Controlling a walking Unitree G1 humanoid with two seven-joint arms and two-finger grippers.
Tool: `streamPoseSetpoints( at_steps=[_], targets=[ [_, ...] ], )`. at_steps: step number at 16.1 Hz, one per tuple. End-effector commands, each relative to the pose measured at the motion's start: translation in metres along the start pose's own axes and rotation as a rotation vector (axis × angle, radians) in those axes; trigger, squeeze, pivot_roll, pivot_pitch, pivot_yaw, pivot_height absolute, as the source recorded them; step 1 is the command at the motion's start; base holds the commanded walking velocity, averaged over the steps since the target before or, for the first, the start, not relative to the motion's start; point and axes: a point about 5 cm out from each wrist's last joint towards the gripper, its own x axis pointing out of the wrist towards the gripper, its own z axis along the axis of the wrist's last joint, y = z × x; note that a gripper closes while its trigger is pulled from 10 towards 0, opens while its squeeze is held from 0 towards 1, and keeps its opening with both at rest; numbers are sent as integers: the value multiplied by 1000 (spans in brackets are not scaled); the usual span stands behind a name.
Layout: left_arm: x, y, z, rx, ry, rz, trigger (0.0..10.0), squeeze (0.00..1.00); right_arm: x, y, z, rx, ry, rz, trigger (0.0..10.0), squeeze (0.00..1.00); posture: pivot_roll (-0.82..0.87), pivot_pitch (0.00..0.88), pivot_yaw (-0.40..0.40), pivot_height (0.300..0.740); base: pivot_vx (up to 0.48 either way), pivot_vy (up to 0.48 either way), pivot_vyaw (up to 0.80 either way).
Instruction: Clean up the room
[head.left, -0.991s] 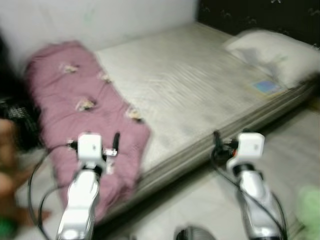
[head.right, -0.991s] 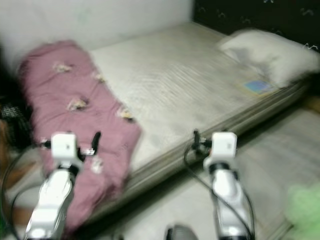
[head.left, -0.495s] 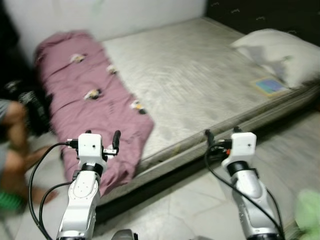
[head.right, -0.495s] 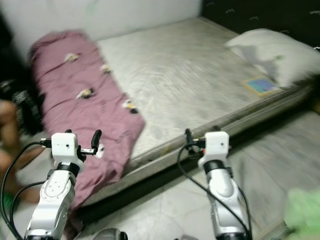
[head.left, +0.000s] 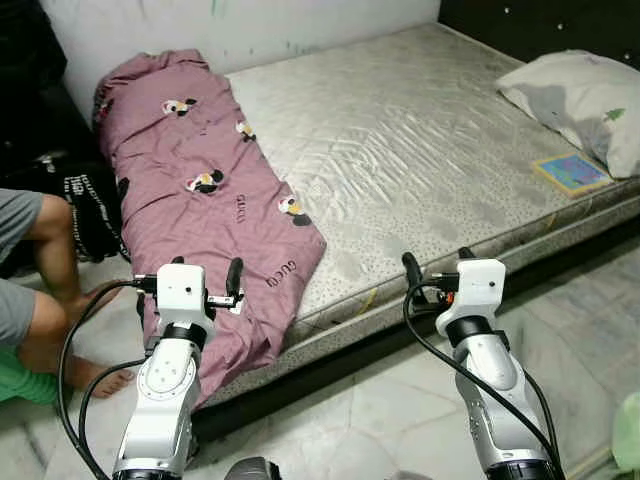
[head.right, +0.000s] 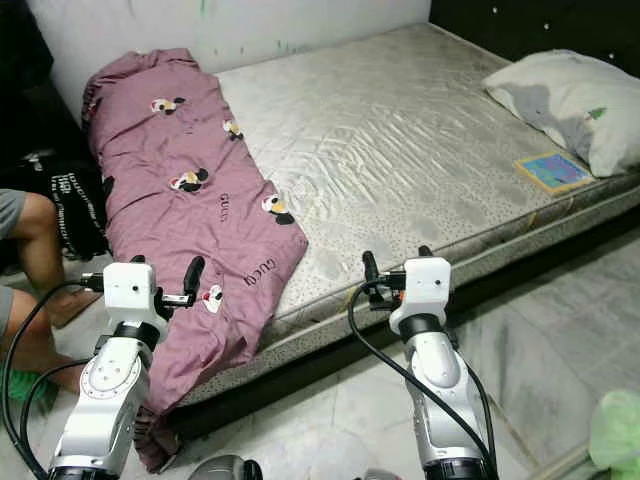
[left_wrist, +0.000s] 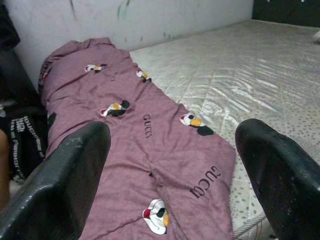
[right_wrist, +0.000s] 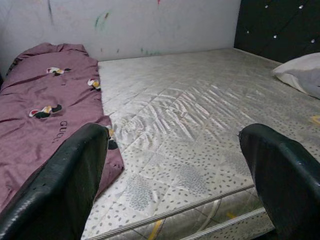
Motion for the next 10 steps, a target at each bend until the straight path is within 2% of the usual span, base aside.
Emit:
streamPoseSetpoints(
  at_steps=[1,4,6,10],
  targets=[
    [0,3,-2,7,6,6,10000,0,2,1,8,-3,-35,-5,10000,0,-62,0,69,740,0,0,0],
    [-1,2,-2,4,6,-6,10000,0,2,3,5,17,-32,-4,10000,0,-59,0,71,740,0,0,0],
    [0,2,-1,4,2,-6,10000,0,3,7,7,-8,-40,28,10000,0,-58,0,71,740,0,0,0],
    [1,1,-1,3,1,-11,10000,0,2,6,6,-9,-40,35,10000,0,-63,0,68,740,0,0,713]
  ],
)
